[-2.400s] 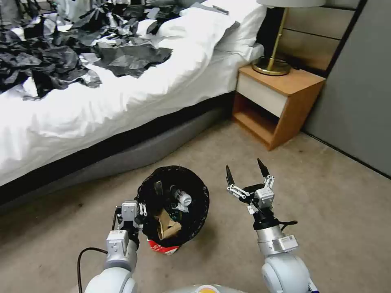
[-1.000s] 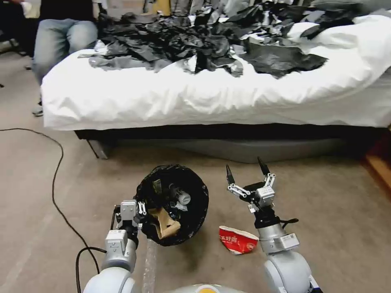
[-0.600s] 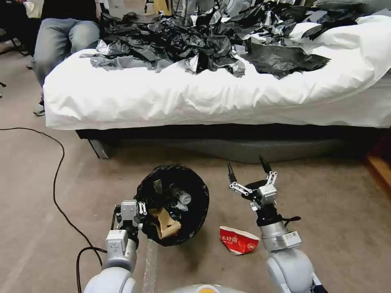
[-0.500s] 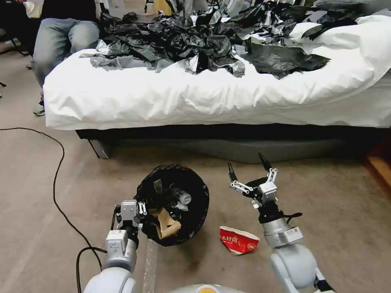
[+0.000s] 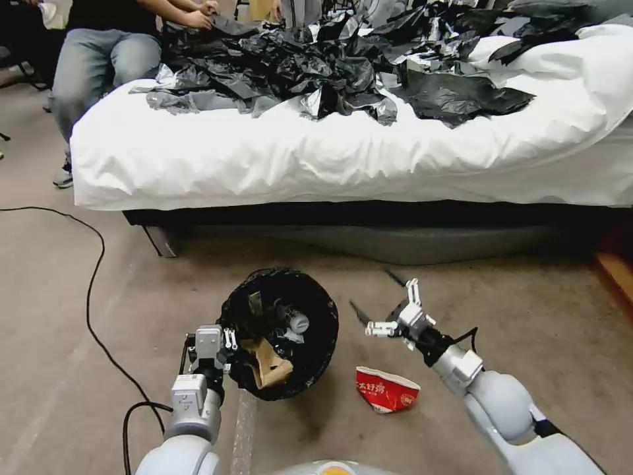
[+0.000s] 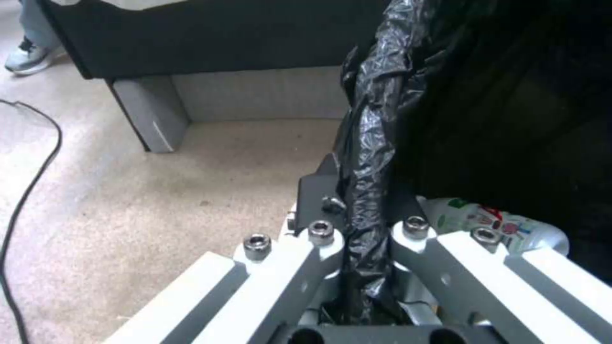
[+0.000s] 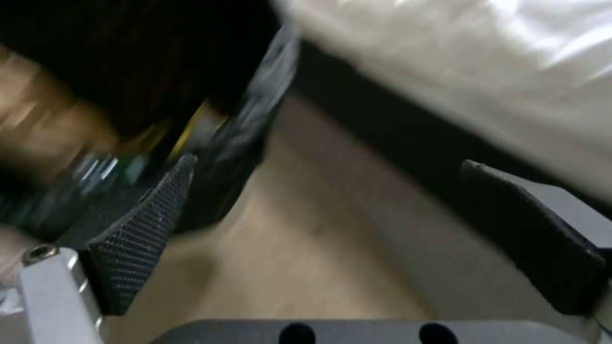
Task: Pick up the trash bin, then pick up the garbage from the floor and place it into the trash bin.
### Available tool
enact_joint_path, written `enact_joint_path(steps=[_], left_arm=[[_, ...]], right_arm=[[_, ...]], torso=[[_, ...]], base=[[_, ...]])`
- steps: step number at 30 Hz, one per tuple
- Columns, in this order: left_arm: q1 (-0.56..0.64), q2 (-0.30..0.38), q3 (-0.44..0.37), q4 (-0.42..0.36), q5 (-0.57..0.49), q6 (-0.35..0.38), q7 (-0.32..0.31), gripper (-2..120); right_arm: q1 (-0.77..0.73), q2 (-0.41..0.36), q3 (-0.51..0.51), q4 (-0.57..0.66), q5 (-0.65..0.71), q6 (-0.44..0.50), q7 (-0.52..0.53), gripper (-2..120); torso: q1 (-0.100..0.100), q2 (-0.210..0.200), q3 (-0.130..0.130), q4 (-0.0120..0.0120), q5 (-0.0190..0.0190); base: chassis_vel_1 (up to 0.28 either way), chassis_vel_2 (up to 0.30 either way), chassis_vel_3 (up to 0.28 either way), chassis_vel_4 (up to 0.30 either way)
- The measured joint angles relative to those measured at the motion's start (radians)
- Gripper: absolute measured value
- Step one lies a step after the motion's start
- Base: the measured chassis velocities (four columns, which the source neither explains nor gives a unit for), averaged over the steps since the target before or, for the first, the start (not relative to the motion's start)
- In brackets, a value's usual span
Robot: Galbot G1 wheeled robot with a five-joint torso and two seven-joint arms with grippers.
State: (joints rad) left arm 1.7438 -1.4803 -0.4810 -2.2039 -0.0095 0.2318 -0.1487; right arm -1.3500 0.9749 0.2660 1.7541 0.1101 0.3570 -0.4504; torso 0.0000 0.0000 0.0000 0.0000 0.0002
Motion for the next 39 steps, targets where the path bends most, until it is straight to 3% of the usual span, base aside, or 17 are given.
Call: enact_joint_path(steps=[2,5,14,25,39], left_arm=[[-0.001,0.000,0.000,0.000,0.000,0.000,0.000,1],[-0.003,-0.003,0.008,0.002,0.003,0.000,-0.001,1],[0.001,0.000,0.008,0.003,0.004,0.000,-0.001,1],[0.001,-0.001,0.008,0.003,0.004,0.000,-0.002,1],[0.001,-0.004,0.010,0.009,0.007,0.000,-0.004,1]], right_arm=[[0.003,-0.009,-0.004,-0.019,0.000,-0.001,-0.034,100],[0.006,-0.027,-0.006,-0.095,0.000,0.000,-0.193,100],[0.024,-0.004,0.003,-0.267,-0.035,0.016,-0.335,100],[0.096,0.085,0.014,-0.498,-0.058,0.048,-0.364,100],[0.186,0.139,0.010,-0.639,-0.069,0.051,-0.340,100]], torso=[[0.000,0.000,0.000,0.0000,0.0000],[0.000,0.000,0.000,0.0000,0.0000],[0.000,0.000,0.000,0.0000,0.0000],[0.000,0.000,0.000,0.0000,-0.0001],[0.000,0.000,0.000,0.0000,-0.0002]], base=[[0.000,0.000,0.000,0.000],[0.000,0.000,0.000,0.000],[0.000,0.000,0.000,0.000],[0.000,0.000,0.000,0.000],[0.000,0.000,0.000,0.000]])
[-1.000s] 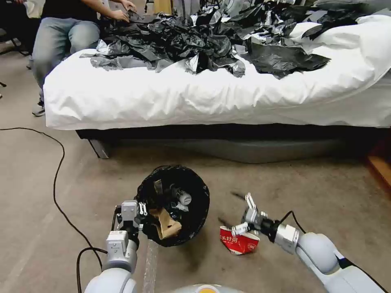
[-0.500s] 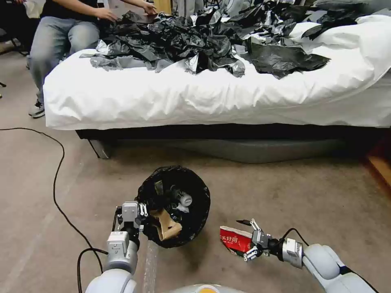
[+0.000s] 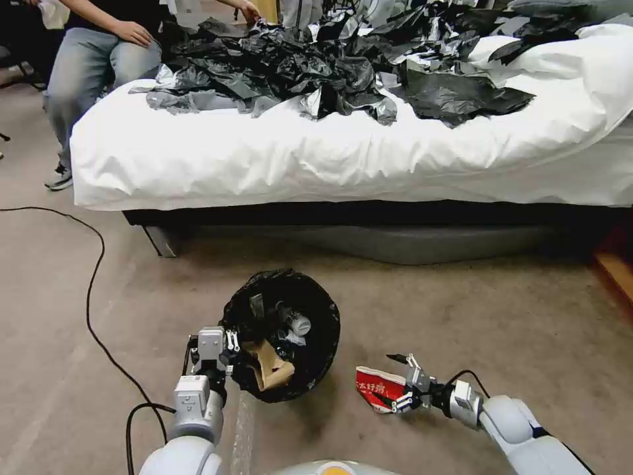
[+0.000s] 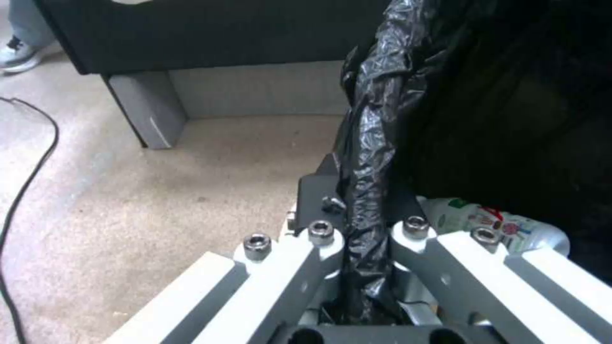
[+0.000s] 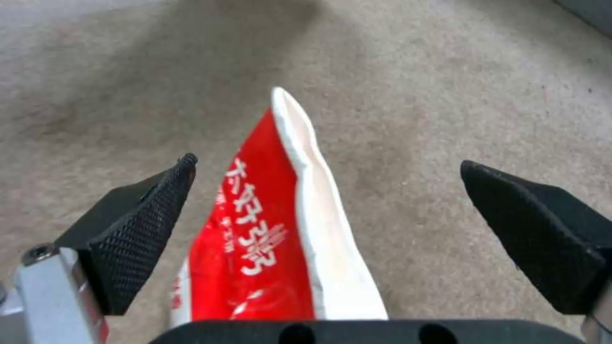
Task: Pick up the trash bin, then pick up the garbage from the floor and place it into the trash bin.
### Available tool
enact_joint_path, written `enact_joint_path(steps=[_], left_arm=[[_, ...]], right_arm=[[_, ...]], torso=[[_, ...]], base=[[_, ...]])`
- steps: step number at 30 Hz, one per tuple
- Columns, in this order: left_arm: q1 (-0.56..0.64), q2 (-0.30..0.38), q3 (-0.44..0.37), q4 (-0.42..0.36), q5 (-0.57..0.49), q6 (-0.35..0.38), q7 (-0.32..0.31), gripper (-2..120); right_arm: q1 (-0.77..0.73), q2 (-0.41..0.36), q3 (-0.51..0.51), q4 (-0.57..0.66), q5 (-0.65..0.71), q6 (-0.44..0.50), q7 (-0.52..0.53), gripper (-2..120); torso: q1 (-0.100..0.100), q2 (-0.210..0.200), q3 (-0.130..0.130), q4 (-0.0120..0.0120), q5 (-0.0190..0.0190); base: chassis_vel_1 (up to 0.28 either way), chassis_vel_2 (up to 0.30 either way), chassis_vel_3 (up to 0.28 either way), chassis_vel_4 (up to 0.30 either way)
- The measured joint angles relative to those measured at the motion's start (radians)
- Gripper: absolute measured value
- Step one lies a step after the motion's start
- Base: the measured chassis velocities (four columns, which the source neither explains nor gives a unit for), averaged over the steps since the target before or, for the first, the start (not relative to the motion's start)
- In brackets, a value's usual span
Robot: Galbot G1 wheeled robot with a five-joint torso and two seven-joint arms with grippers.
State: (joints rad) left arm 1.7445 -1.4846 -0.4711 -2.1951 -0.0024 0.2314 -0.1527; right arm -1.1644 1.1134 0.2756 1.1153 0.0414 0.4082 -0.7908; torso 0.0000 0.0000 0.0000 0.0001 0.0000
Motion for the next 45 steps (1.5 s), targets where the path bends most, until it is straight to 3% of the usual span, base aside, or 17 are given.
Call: enact_joint_path(steps=[9,17,19,24,26,35,37,45], left_arm=[[0.000,0.000,-0.002,0.000,0.000,-0.001,-0.001,1],[-0.002,-0.002,-0.001,0.001,0.001,-0.001,-0.001,1],[-0.002,-0.002,-0.001,0.001,0.001,-0.001,-0.001,1],[-0.001,-0.001,-0.002,0.001,0.001,-0.001,-0.001,1],[-0.001,-0.001,-0.002,0.001,0.001,-0.002,-0.001,1],[-0.001,-0.002,-0.001,0.000,0.001,-0.003,-0.001,1],[-0.001,-0.001,-0.001,0.000,0.000,-0.004,-0.001,1],[-0.001,-0.001,0.001,0.000,0.000,-0.005,-0.002,1]], right_arm=[[0.029,0.031,0.003,-0.082,0.007,-0.002,-0.001,99],[0.027,0.073,0.008,-0.135,0.008,0.001,-0.009,75],[0.025,0.083,0.009,-0.145,0.006,0.004,-0.010,63],[0.024,0.089,0.012,-0.148,0.007,0.005,-0.010,50],[0.022,0.092,0.014,-0.148,0.008,0.006,-0.009,38],[0.017,0.092,0.017,-0.140,0.011,0.011,-0.008,11],[0.015,0.089,0.017,-0.134,0.012,0.012,-0.007,0],[0.009,0.080,0.015,-0.110,0.020,0.015,0.008,0]], torso=[[0.000,0.000,0.000,-0.0001,-0.0002],[0.000,0.000,0.000,0.0000,-0.0002],[0.000,0.000,0.000,-0.0001,0.0001],[0.000,0.000,0.000,0.0000,-0.0002],[0.000,0.000,0.000,0.0000,0.0000],[0.000,0.000,0.000,-0.0001,-0.0001],[0.000,0.000,0.000,0.0000,0.0000],[0.000,0.000,0.000,0.0000,0.0000]], base=[[0.000,0.000,0.000,0.000],[0.000,0.000,0.000,0.000],[0.000,0.000,0.000,0.000],[0.000,0.000,0.000,0.000],[0.000,0.000,0.000,0.000],[0.000,0.000,0.000,0.000],[0.000,0.000,0.000,0.000],[0.000,0.000,0.000,0.000]])
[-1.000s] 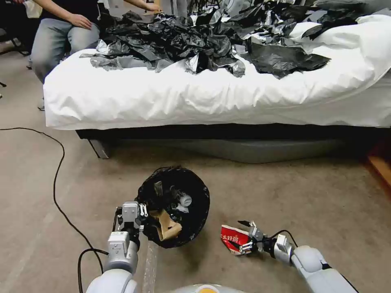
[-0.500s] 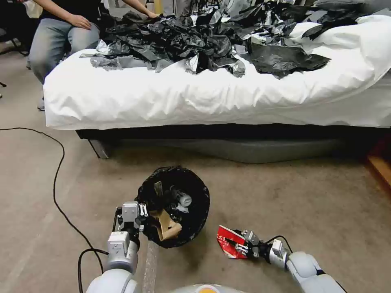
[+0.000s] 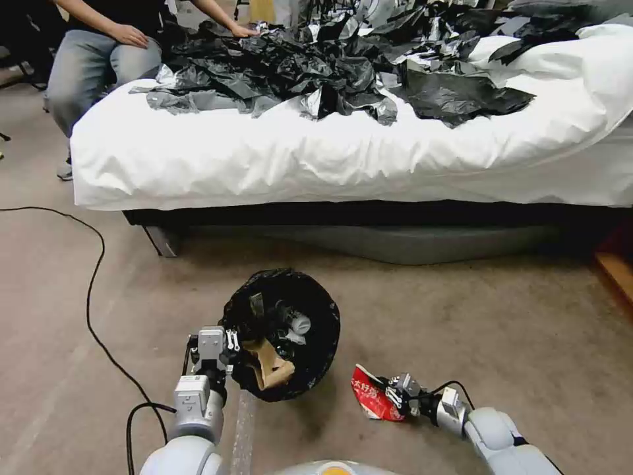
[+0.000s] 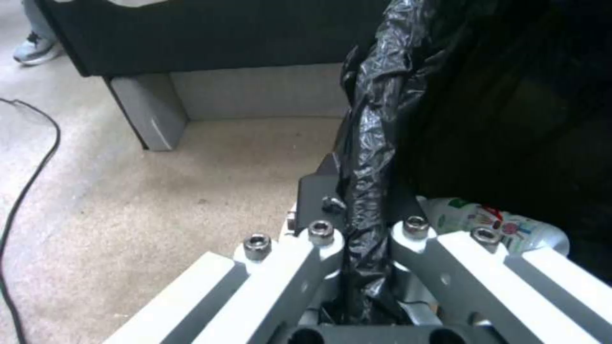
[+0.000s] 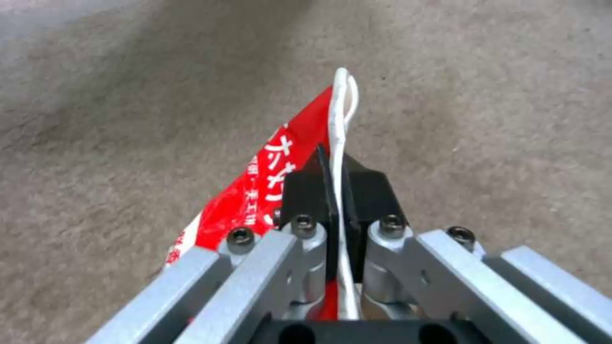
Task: Pick up the trash bin, then pick up the garbage from the floor and place it into the trash bin.
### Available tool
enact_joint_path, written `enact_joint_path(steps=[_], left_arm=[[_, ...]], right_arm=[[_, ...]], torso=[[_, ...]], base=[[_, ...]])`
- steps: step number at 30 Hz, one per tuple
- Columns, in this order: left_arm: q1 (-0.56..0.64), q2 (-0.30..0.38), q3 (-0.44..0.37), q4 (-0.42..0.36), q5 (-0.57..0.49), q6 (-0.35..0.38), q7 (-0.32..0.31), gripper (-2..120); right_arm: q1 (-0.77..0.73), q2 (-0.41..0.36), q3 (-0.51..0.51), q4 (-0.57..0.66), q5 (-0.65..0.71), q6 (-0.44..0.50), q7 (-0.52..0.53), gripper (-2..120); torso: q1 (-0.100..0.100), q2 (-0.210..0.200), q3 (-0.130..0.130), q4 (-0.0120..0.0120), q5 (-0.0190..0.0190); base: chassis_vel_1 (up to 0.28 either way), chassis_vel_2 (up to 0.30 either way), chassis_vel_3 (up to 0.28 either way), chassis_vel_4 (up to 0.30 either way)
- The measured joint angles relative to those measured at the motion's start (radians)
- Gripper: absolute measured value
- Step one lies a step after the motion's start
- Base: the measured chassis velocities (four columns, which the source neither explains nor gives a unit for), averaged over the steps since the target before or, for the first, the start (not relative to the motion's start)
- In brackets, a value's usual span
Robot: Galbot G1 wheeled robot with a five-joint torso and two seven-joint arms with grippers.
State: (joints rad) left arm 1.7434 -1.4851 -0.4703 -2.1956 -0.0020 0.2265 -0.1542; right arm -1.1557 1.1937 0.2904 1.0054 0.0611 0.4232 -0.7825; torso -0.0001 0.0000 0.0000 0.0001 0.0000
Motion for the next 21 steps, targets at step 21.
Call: enact_joint_path(steps=[21], left_arm=[[-0.005,0.007,0.000,0.007,-0.004,0.000,0.000,1]], right_arm=[[-0.107,-0.010,0.023,0.641,0.251,0.091,0.326,0]], torso=[[0.000,0.000,0.000,-0.0001,-0.0003]], base=[[0.000,0.000,0.000,0.000]])
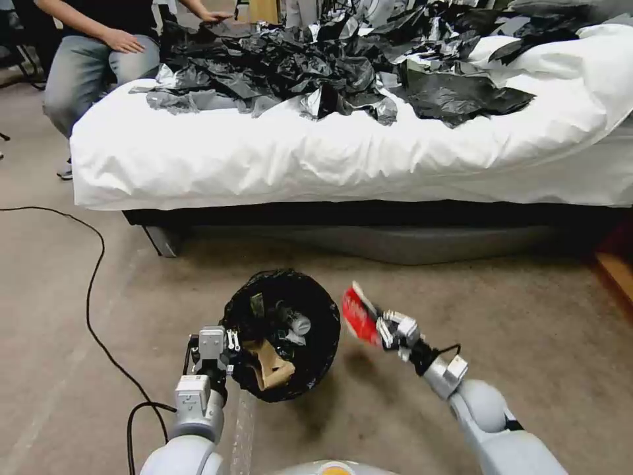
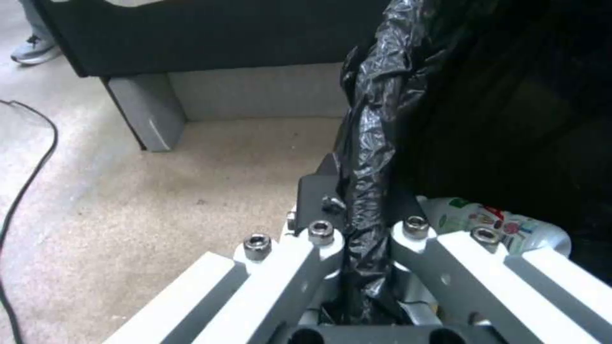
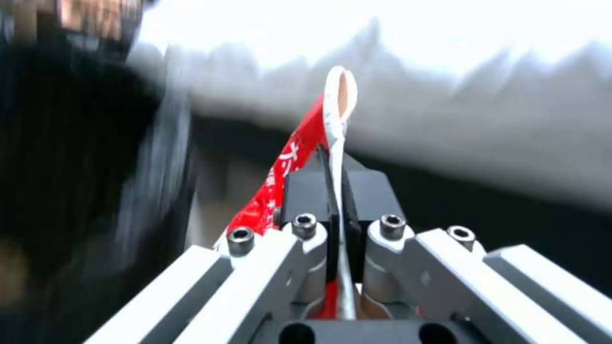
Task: Pick up the trash bin, then pick up the garbage from the floor and place it into the trash bin.
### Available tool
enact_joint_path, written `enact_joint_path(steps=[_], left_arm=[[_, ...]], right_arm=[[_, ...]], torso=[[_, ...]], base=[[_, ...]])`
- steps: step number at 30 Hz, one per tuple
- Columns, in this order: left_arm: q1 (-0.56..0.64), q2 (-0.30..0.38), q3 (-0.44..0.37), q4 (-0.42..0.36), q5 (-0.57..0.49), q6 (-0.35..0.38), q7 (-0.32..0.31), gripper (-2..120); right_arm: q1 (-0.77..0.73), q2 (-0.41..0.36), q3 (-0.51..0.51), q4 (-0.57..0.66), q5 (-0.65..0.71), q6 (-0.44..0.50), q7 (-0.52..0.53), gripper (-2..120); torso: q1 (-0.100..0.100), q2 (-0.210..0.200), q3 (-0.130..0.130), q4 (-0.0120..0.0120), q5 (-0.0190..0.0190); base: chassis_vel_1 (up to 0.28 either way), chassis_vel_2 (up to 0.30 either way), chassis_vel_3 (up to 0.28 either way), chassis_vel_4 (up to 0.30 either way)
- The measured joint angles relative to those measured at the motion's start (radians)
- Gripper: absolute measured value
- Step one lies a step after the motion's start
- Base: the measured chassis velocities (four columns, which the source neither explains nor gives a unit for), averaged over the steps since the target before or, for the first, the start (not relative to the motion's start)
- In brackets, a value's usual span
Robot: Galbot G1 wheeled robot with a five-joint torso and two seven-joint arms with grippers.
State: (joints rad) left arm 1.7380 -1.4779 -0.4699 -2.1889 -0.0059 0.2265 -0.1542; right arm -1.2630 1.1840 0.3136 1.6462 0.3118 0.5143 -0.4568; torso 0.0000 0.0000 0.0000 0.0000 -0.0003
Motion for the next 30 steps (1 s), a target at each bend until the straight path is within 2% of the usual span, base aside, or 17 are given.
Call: enact_joint_path(steps=[1,4,5,8,9,11,15,21,30], left_arm=[[0.000,0.000,0.000,0.000,0.000,0.000,0.000,1],[-0.001,0.000,0.000,0.002,0.000,0.000,0.000,1],[-0.001,0.000,0.000,0.002,0.000,0.000,0.000,1],[-0.003,-0.003,0.002,0.007,0.001,0.000,0.000,1],[-0.003,-0.003,0.002,0.007,0.001,0.000,0.000,1],[-0.005,-0.005,0.005,0.009,0.003,0.001,0.000,1],[-0.006,-0.006,0.006,0.011,0.004,0.001,0.001,1],[-0.005,-0.007,0.009,0.011,0.005,0.002,0.001,1],[0.003,-0.009,0.013,0.005,0.012,0.005,0.001,1]], right_arm=[[0.000,0.000,0.000,0.000,0.000,0.000,0.000,0],[0.003,-0.005,0.000,0.143,0.029,-0.014,0.051,0],[0.003,-0.005,0.000,0.143,0.029,-0.014,0.051,0],[0.007,-0.009,-0.011,0.311,0.067,-0.044,0.110,0],[0.007,-0.009,-0.011,0.311,0.067,-0.044,0.110,0],[-0.011,-0.019,-0.035,0.435,0.083,-0.068,0.146,0],[-0.050,-0.030,-0.058,0.510,0.074,-0.078,0.143,0],[-0.093,-0.048,-0.102,0.520,0.028,-0.074,0.126,0],[-0.085,-0.057,-0.229,0.390,-0.073,-0.053,0.120,0]], torso=[[0.000,0.000,0.000,0.0000,0.0000],[0.000,0.000,0.000,0.0000,0.0001],[0.000,0.000,0.000,0.0000,0.0001],[0.000,0.000,0.000,0.0001,0.0003],[0.000,0.000,0.000,0.0001,0.0003],[0.000,0.000,0.000,0.0001,0.0002],[0.000,0.000,0.000,0.0000,0.0003],[0.000,0.000,0.000,-0.0001,0.0001],[0.000,0.000,0.000,0.0001,0.0003]], base=[[0.000,0.000,0.000,0.000],[0.000,0.000,0.000,0.000],[0.000,0.000,0.000,0.000],[0.000,0.000,0.000,0.000],[0.000,0.000,0.000,0.000],[0.000,0.000,0.000,0.000],[0.000,0.000,0.000,0.000],[0.000,0.000,0.000,0.000],[0.000,0.000,0.000,0.000]])
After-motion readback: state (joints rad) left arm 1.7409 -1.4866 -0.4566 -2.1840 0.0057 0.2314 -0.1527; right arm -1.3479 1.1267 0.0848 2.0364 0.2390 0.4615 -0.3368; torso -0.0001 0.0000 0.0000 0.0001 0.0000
